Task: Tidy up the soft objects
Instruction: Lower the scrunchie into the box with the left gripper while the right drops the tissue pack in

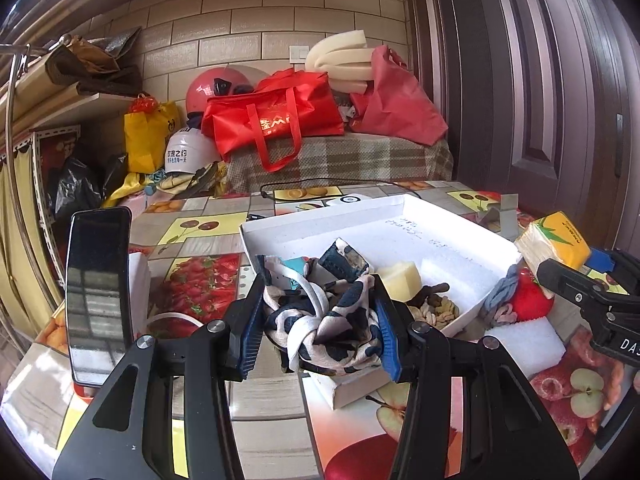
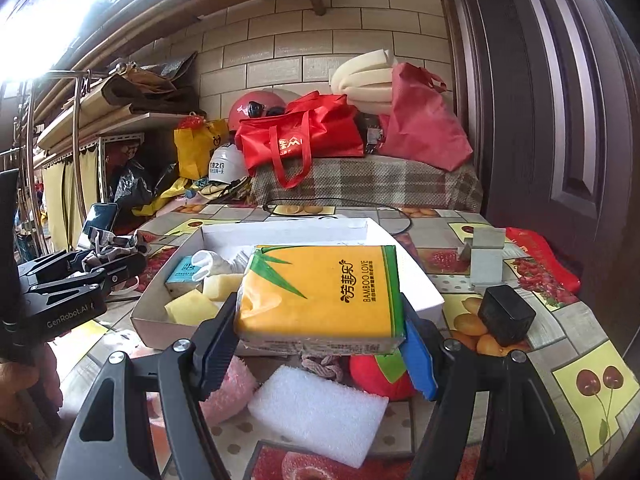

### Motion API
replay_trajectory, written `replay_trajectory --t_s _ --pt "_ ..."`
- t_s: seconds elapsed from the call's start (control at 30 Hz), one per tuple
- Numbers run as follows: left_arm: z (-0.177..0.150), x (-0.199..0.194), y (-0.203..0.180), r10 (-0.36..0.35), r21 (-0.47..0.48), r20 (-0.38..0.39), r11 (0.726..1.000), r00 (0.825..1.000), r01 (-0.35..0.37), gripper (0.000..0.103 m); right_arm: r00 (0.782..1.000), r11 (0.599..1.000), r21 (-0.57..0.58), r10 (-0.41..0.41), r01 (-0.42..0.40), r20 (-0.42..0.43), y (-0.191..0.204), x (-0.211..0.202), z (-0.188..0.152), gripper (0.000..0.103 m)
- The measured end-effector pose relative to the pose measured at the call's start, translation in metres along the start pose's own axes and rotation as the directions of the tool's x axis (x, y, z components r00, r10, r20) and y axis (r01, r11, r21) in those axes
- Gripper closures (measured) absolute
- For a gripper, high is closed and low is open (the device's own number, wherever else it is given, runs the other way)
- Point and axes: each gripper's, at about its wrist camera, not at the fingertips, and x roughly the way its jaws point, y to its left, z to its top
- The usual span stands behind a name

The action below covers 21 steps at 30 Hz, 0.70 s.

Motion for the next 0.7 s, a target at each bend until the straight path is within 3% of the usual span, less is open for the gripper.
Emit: replay_trajectory --t_s 0.37,0.57,0.7 --pt "0.016 0.04 0.005 0.052 -0.04 0.002 0.998 0.999 -0.052 0.055 1.0 1.0 0.007 -0.018 0.018 0.002 0.012 0.039 0.014 0.03" --pt "0.027 0.056 -0.006 0.069 0.015 0.051 0.997 0.996 -0.07 0.055 0.999 0.999 0.032 -0.04 0.04 -0.004 0.013 0.066 0.024 0.03" --pt "0.031 0.069 -0.006 0.058 0.024 0.022 0.998 0.998 -0.059 0.055 0.998 0.997 0.049 -0.051 0.053 -0.028 0.012 0.08 0.027 0.03"
